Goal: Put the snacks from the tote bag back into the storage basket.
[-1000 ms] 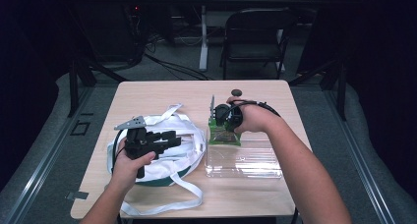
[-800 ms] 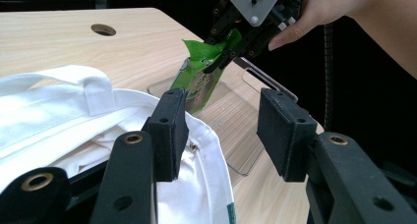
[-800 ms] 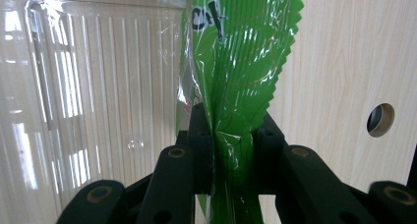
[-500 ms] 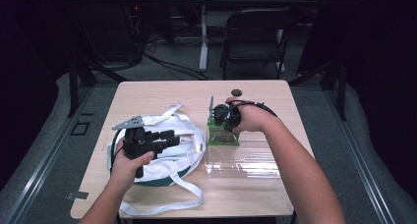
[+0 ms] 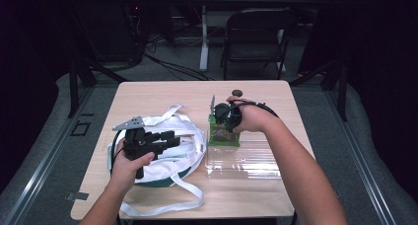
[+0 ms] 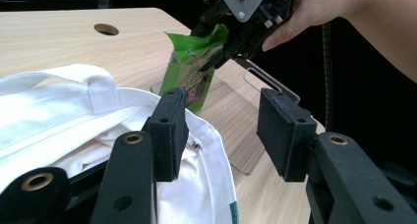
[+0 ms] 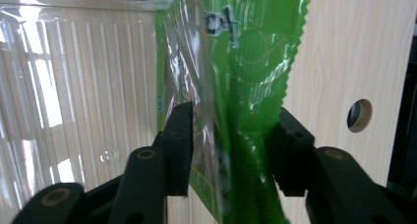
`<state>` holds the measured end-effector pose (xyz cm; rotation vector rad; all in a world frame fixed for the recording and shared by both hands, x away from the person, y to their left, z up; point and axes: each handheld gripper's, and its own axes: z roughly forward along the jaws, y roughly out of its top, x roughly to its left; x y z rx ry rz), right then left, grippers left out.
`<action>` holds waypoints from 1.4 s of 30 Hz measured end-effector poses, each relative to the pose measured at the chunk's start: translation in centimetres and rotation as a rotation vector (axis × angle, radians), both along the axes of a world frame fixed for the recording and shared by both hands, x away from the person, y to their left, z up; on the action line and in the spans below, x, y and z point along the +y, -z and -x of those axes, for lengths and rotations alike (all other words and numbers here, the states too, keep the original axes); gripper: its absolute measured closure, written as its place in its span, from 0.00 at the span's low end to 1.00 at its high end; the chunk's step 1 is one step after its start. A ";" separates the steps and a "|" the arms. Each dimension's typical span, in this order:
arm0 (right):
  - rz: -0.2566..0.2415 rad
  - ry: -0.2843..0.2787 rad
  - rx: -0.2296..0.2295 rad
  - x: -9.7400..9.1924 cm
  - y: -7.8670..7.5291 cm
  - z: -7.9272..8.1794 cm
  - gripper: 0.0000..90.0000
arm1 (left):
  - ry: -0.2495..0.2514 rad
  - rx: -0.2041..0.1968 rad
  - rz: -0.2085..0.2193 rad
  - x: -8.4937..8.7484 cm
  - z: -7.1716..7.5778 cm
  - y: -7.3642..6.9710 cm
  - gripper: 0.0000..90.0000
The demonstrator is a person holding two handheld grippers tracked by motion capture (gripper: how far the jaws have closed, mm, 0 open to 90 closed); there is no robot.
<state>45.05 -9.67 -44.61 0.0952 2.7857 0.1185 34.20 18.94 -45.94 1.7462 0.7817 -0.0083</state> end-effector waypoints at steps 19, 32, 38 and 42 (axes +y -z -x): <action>-0.043 0.030 -0.032 -0.3 -0.9 -0.1 0.52 | -0.004 0.000 0.002 0.0 0.0 0.0 0.60; -0.063 0.038 -0.027 -0.3 -1.6 0.2 0.50 | -0.010 0.000 0.005 0.0 0.0 -0.1 0.60; -0.065 0.038 -0.029 -0.2 -1.7 0.2 0.50 | -0.010 0.000 0.005 0.0 0.0 0.0 0.60; -0.071 0.037 -0.031 -0.2 -1.8 0.4 0.50 | -0.012 0.003 0.004 0.0 0.0 0.0 0.60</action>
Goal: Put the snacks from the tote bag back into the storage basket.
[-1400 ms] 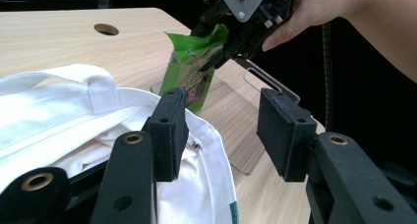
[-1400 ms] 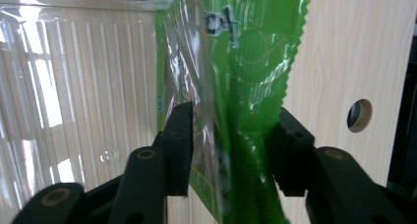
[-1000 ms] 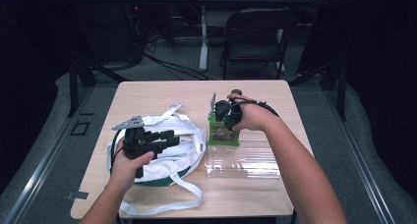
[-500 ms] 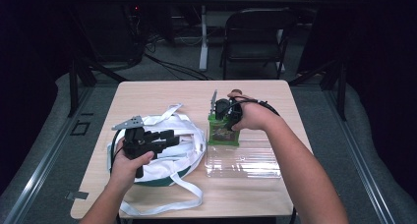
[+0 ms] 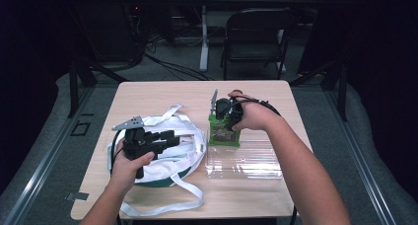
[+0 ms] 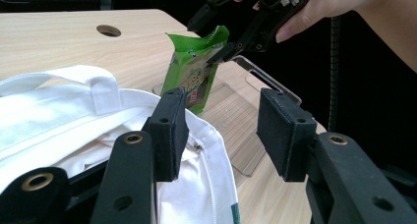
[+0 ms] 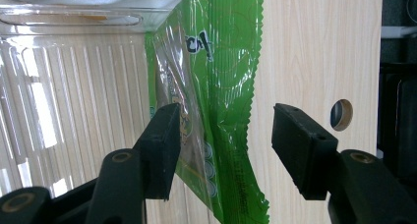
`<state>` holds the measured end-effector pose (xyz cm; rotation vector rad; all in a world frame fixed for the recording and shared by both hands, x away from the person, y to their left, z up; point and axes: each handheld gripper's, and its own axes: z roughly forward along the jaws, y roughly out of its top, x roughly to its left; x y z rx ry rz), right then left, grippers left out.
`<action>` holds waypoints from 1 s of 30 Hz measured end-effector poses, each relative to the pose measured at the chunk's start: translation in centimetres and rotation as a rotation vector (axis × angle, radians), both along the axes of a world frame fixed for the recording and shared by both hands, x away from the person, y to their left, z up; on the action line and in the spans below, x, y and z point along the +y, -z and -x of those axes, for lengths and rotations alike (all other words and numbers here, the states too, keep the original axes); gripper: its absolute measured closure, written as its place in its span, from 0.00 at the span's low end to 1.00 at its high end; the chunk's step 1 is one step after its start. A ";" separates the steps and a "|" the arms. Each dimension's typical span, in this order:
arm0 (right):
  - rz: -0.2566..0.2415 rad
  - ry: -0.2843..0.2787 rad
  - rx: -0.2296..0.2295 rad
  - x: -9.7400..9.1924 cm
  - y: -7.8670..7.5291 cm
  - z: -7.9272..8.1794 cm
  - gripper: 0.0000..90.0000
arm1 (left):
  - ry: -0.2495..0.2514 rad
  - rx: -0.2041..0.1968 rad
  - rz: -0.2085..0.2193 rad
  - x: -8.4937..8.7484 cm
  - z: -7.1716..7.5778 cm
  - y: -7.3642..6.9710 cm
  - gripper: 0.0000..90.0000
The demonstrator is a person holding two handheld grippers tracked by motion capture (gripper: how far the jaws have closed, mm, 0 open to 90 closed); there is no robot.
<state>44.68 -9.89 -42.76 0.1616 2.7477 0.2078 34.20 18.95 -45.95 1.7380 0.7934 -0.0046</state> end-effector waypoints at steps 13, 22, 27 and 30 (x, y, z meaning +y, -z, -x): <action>-0.016 -0.008 -0.021 -0.1 -0.9 0.5 0.49 | 0.000 0.000 -0.001 0.0 -0.1 0.1 0.59; -0.042 -0.014 -0.040 -0.1 -2.0 1.5 0.49 | -0.005 0.008 -0.002 0.0 -0.4 0.2 0.58; -0.071 -0.010 -0.049 -0.3 -2.7 2.2 0.49 | -0.010 0.014 -0.003 0.0 -0.7 0.3 0.57; -0.072 -0.002 -0.053 -0.4 -2.9 2.6 0.49 | -0.016 0.015 -0.005 0.0 -0.9 0.4 0.56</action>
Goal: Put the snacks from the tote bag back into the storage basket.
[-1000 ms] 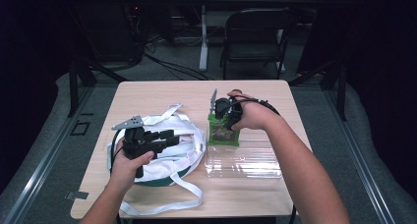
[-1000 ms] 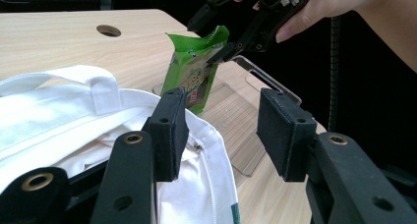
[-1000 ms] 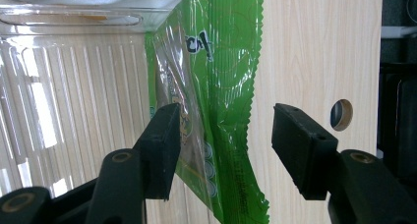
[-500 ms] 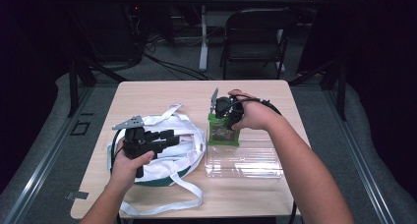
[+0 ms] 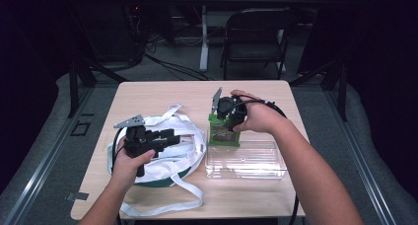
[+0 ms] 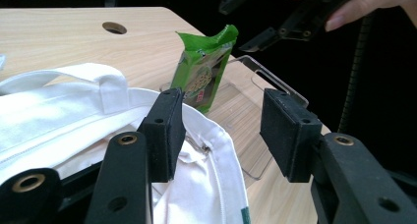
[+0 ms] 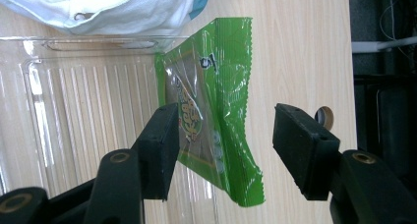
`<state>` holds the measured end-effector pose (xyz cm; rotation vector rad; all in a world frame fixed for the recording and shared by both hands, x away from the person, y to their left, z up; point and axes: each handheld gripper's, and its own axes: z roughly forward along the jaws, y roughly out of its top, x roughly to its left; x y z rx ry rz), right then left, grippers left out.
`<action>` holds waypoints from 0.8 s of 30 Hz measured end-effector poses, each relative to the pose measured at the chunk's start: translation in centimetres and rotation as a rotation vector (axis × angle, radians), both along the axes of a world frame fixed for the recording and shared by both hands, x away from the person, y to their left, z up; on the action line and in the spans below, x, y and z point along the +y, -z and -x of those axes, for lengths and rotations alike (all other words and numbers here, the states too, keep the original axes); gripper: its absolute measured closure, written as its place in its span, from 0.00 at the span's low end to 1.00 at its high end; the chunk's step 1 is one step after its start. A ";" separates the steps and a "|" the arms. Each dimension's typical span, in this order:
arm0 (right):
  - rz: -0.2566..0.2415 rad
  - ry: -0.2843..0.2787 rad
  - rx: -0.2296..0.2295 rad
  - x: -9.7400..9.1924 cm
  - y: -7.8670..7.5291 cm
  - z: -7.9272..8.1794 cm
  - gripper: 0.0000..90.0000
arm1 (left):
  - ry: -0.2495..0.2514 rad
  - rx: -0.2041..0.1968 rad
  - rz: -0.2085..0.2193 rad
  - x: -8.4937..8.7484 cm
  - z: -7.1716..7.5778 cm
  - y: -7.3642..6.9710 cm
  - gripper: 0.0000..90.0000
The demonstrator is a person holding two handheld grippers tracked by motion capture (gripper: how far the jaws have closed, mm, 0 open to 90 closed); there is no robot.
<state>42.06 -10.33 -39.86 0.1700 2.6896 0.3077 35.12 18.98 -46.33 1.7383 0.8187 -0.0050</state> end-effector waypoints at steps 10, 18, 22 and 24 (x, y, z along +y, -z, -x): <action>-0.066 0.035 -0.009 -0.7 -0.4 2.1 0.48 | -0.015 0.010 -0.005 -0.1 -0.7 0.2 0.55; -0.154 0.086 -0.026 -1.1 -0.3 4.0 0.48 | -0.039 0.009 -0.016 0.3 -0.9 0.3 0.54; -0.208 0.125 -0.033 -1.6 -0.2 4.8 0.49 | -0.052 0.012 -0.020 0.5 -1.0 0.4 0.54; -0.220 0.139 -0.040 -1.8 -0.2 5.1 0.49 | -0.059 0.010 -0.025 0.6 -1.0 0.4 0.54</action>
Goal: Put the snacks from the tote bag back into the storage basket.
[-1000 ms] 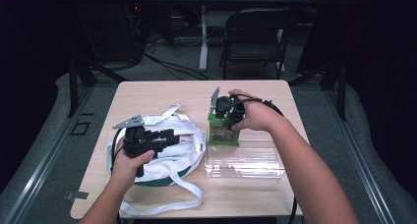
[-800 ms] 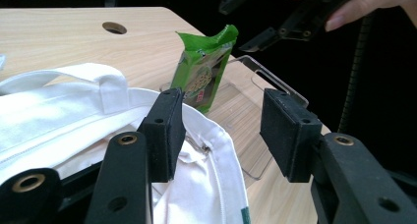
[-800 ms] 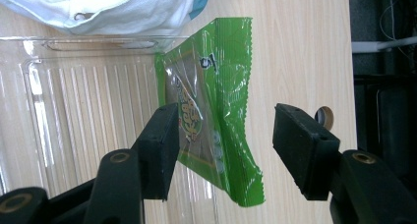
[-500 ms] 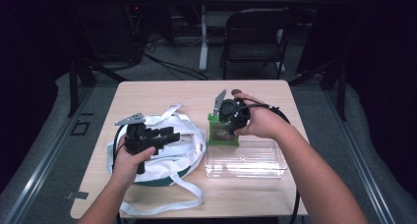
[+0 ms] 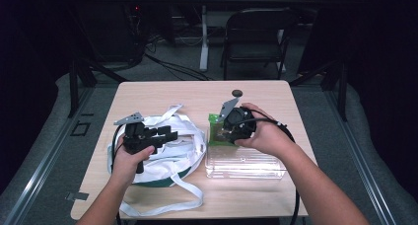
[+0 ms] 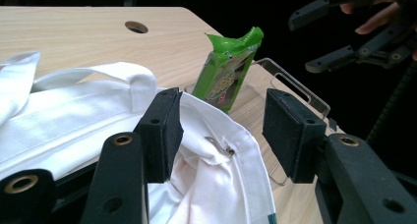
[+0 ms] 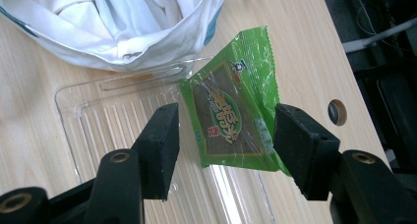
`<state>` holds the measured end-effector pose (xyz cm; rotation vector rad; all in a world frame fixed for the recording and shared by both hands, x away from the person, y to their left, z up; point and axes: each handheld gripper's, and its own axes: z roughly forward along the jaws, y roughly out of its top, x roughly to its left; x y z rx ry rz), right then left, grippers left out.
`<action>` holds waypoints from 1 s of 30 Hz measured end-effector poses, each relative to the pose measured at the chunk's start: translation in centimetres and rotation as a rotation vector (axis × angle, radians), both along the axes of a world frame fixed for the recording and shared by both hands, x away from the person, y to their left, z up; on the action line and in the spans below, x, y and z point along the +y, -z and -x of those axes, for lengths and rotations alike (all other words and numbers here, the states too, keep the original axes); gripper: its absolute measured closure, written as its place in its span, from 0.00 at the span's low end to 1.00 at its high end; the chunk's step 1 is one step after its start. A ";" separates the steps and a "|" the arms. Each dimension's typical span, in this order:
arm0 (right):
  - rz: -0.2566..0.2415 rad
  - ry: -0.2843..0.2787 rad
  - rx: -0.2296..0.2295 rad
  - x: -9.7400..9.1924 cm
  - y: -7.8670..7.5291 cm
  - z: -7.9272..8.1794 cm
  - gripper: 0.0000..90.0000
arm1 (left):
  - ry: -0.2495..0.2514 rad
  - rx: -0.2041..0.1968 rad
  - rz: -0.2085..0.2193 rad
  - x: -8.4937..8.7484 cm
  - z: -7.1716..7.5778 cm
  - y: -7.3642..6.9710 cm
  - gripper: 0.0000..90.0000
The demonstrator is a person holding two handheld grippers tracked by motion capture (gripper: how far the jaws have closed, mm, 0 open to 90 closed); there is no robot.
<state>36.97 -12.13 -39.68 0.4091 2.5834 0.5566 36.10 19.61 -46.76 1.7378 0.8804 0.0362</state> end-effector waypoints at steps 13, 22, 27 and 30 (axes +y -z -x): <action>-0.181 0.102 0.008 -2.0 1.0 2.0 0.48 | -0.018 -0.005 -0.004 0.4 -0.1 0.0 0.53; -0.303 0.179 -0.017 -4.2 3.7 4.0 0.48 | -0.027 -0.005 -0.011 0.5 -0.2 0.1 0.53; -0.357 0.219 -0.022 -5.4 4.9 5.4 0.48 | -0.033 -0.005 -0.010 0.6 -0.2 0.1 0.53; -0.402 0.250 -0.024 -6.2 5.8 6.2 0.48 | -0.034 -0.004 -0.011 0.6 -0.2 0.1 0.53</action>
